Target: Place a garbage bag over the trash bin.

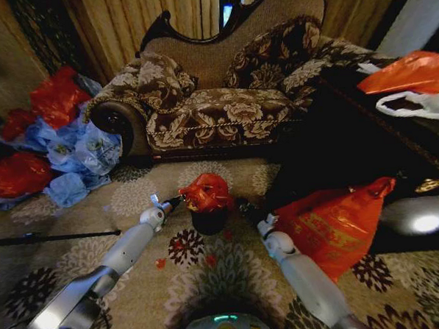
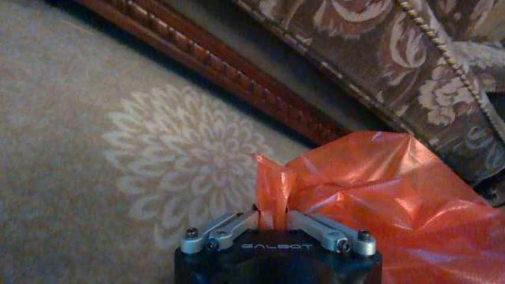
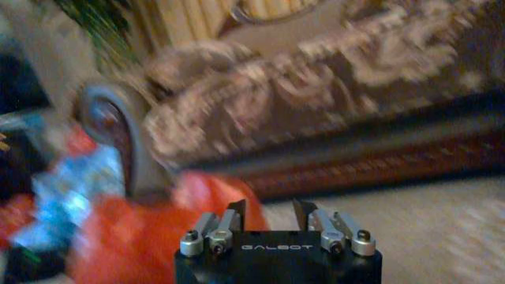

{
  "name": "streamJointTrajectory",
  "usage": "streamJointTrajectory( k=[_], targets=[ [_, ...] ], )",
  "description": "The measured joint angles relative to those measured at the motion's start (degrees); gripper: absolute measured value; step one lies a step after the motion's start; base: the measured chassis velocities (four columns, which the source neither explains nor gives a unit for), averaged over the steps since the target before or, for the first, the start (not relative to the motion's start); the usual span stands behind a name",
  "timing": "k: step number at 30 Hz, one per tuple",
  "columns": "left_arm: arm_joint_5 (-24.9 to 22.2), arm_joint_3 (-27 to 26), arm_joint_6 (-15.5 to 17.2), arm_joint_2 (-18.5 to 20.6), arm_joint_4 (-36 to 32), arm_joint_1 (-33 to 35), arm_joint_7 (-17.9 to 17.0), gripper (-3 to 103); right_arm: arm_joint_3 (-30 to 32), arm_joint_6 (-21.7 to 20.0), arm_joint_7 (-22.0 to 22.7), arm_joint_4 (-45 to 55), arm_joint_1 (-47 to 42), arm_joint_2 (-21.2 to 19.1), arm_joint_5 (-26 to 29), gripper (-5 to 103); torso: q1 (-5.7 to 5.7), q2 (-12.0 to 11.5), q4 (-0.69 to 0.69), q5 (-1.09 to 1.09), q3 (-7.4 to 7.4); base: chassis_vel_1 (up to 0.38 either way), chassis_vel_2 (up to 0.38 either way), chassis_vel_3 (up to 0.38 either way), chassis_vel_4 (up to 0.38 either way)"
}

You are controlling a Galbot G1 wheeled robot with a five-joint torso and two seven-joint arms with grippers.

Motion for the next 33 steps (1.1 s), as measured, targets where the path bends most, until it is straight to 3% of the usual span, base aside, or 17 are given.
streamJointTrajectory(
  k=[1,2,5,6,7,11,13,14,19,22,27,33],
  targets=[
    [0.01,-0.19,-0.01,0.01,-0.43,0.27,-0.09,0,-2.02,-4.15,3.19,3.98,0.80,-0.78,2.71,47,0.00,0.00,0.00,0.00,0.00,0.000,0.000,0.000,0.000],
    [0.01,-0.19,-0.01,0.01,-0.43,0.27,-0.09,0,-2.02,-4.15,3.19,3.98,0.80,-0.78,2.71,47,0.00,0.00,0.00,0.00,0.00,0.000,0.000,0.000,0.000],
    [0.03,-1.12,-0.12,0.19,-1.91,1.13,-0.29,0,-7.79,-12.15,9.72,7.94,5.47,-0.60,8.03,63,0.00,0.00,0.03,-0.01,0.00,0.000,0.000,0.000,0.000],
    [0.03,-1.35,-0.17,0.33,-2.30,1.35,-0.34,0,-9.54,-13.57,10.99,7.48,7.30,0.12,8.52,63,0.00,0.00,0.03,-0.01,0.00,0.000,0.000,0.000,0.000],
    [0.03,-1.35,-0.17,0.33,-2.30,1.35,-0.34,0,-9.54,-13.57,10.99,7.48,7.30,0.12,8.52,63,0.00,0.00,0.03,-0.01,0.00,0.000,0.000,0.000,0.000],
    [-0.12,-2.23,-0.25,1.09,-3.82,2.22,-0.35,0,-15.03,-15.99,12.80,1.10,13.66,4.35,8.67,85,0.00,0.00,0.04,0.00,0.01,0.000,0.000,0.000,0.000],
    [-0.15,-2.39,-0.25,1.17,-4.07,2.36,-0.34,0,-15.92,-16.72,13.20,-0.17,14.83,5.00,8.71,85,0.00,0.00,0.04,-0.01,0.01,0.000,0.000,0.000,0.000],
    [-0.22,-2.73,-0.25,1.36,-4.56,2.66,-0.28,0,-17.37,-18.18,13.25,-2.30,16.44,5.69,8.64,95,0.00,0.00,0.04,-0.01,0.01,0.000,0.000,0.000,0.000],
    [-0.35,-3.24,-0.26,1.57,-5.35,3.21,0.01,0,-19.07,-22.58,13.77,-5.90,18.93,6.56,8.59,102,0.00,0.00,0.03,-0.01,0.01,0.000,0.000,0.000,0.000],
    [-0.37,-3.34,-0.27,1.51,-5.37,3.23,0.09,0,-19.41,-24.06,13.78,-6.41,19.18,6.63,9.11,98,0.00,0.00,0.03,-0.01,0.01,0.000,0.000,0.000,0.000],
    [-0.77,-3.38,-0.33,1.29,-5.17,2.86,0.10,0,-19.66,-24.21,14.04,-4.66,18.08,5.95,9.23,83,0.00,0.00,0.03,0.00,0.01,0.000,0.000,0.000,0.000],
    [-1.32,-3.45,-0.41,1.04,-4.81,2.48,-0.04,0,-19.96,-20.96,13.49,-2.61,15.63,4.71,7.31,68,0.00,0.00,0.01,0.00,0.00,0.000,0.000,0.000,0.000]
  ],
)
